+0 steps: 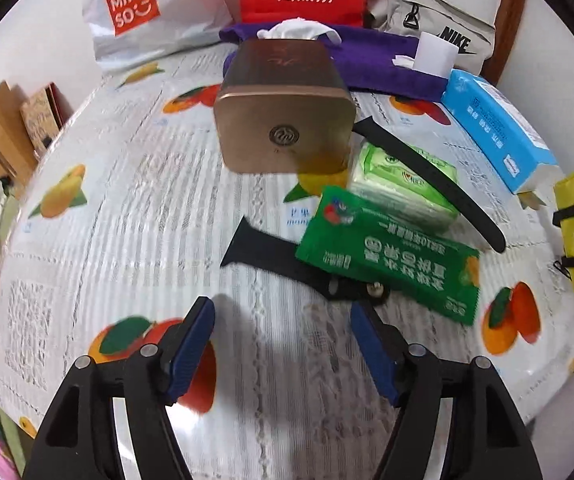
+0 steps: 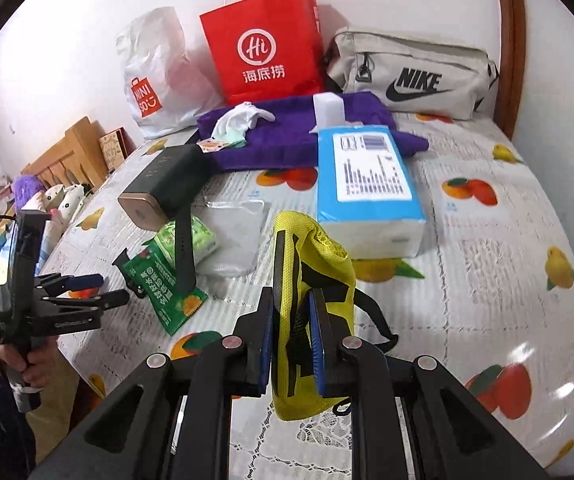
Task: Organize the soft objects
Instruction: 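Lift the tin box with the left tool while the right tool lifts the yellow pouch, then lower the left tool and grasp a black watch strap on the bed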
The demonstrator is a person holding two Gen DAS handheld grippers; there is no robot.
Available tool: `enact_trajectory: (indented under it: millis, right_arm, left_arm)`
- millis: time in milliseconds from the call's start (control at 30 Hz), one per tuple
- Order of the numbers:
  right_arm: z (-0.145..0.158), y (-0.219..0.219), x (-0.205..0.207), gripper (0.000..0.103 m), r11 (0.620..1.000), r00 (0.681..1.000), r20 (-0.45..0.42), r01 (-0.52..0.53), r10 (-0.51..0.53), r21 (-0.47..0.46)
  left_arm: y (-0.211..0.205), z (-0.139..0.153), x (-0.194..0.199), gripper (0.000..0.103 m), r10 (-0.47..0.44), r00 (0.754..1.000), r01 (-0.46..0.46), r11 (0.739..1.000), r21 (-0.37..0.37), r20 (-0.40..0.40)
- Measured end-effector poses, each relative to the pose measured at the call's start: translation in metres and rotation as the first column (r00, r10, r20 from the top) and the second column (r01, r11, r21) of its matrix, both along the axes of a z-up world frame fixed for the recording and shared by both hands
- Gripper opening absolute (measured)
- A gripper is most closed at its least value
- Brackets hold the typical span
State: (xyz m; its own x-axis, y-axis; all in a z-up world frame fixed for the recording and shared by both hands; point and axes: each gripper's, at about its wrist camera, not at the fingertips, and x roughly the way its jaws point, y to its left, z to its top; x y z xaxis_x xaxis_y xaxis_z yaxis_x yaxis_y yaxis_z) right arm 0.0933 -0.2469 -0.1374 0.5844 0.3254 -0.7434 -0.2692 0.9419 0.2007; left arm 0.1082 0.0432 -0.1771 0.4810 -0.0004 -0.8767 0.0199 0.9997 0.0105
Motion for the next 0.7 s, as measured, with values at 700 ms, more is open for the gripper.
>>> enact_trajectory:
  millis: [700]
  right_arm:
    - [-0.018,-0.006,0.006,0.017,0.999,0.999,-0.035,-0.014,0.016,0.038]
  left_arm:
    - [-0.009,0.006,0.018,0.074,0.002,1.0,-0.002,1.0,-0.004,-0.008]
